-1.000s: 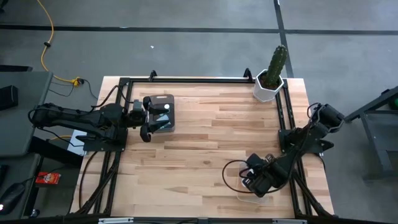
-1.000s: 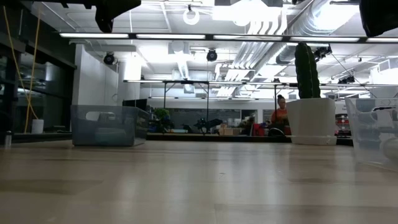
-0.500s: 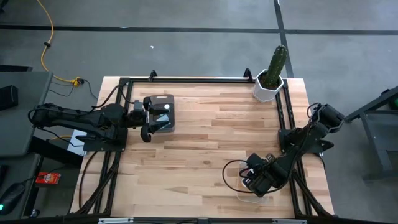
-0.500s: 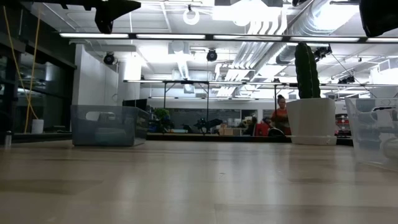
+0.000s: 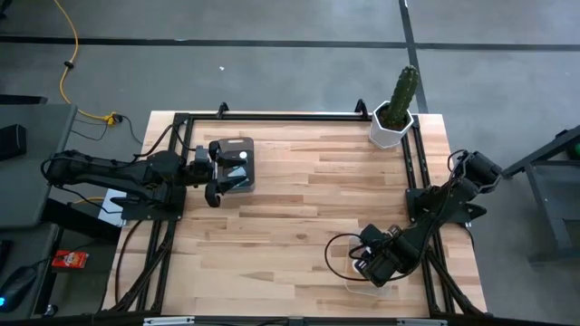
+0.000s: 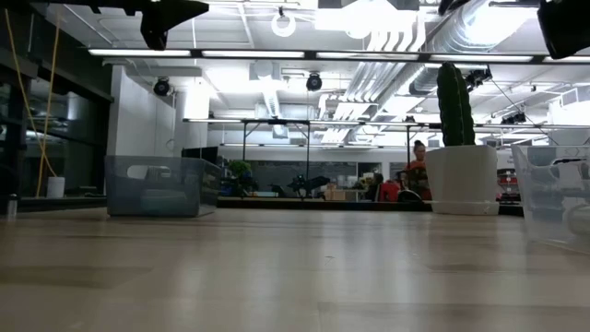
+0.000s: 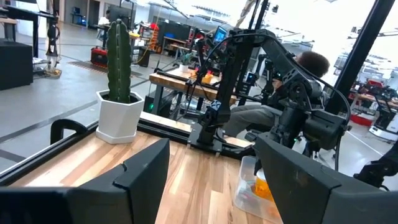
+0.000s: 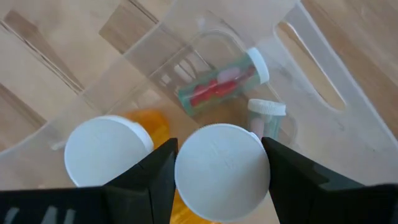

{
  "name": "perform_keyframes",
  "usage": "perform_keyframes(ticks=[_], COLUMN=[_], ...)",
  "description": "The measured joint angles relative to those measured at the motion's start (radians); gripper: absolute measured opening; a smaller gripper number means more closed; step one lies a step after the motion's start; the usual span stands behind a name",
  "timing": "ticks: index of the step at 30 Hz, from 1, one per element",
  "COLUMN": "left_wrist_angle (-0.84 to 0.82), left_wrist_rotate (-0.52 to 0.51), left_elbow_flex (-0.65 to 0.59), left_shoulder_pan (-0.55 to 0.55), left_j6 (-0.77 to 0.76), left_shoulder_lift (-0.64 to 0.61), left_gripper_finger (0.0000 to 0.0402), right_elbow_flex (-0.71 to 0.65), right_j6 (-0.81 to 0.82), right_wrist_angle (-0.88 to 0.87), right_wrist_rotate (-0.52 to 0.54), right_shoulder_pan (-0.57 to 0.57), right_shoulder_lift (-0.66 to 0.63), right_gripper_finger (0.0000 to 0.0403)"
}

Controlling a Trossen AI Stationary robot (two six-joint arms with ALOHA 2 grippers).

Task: Pick and place medicine bottles into bin by pill shape (circle, oval)
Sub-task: Put the large orange medicine bottle into the transparent bin, then return to Home Position

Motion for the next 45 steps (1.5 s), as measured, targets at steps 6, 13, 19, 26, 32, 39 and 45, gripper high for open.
perform_keyframes(ticks=[6, 13, 19, 26, 32, 39, 45], left_wrist_angle=[-0.007, -0.007, -0.007, -0.006, -0.005, 0.031, 0.025], left_wrist_rotate=[-0.001, -0.003, -0.003, 0.008, 0.008, 0.005, 0.000], left_elbow_flex=[0.000, 0.000, 0.000, 0.000, 0.000, 0.000, 0.000], left_shoulder_pan=[0.000, 0.000, 0.000, 0.000, 0.000, 0.000, 0.000], left_j6=[0.000, 0.000, 0.000, 0.000, -0.002, -0.053, -0.053], left_shoulder_lift=[0.000, 0.000, 0.000, 0.000, 0.000, 0.000, 0.000], left_gripper_finger=[0.0239, 0.0239, 0.0239, 0.0239, 0.0239, 0.0239, 0.0239], right_elbow_flex=[0.000, 0.000, 0.000, 0.000, -0.038, -0.301, -0.358], right_j6=[0.018, 0.016, -0.094, -0.217, -0.542, -0.964, -1.204], right_wrist_angle=[-0.001, -0.002, -0.065, -0.187, -0.081, 0.594, 1.062], right_wrist_rotate=[-0.001, -0.014, -0.042, 0.080, 0.144, -0.057, -0.100], right_shoulder_pan=[0.000, -0.016, -0.048, -0.152, -0.394, -0.713, -0.845], right_shoulder_lift=[0.000, -0.002, -0.113, -0.380, -0.534, -0.581, -0.535], right_gripper_finger=[0.0200, 0.0268, 0.0285, 0.0286, 0.0286, 0.0286, 0.0286])
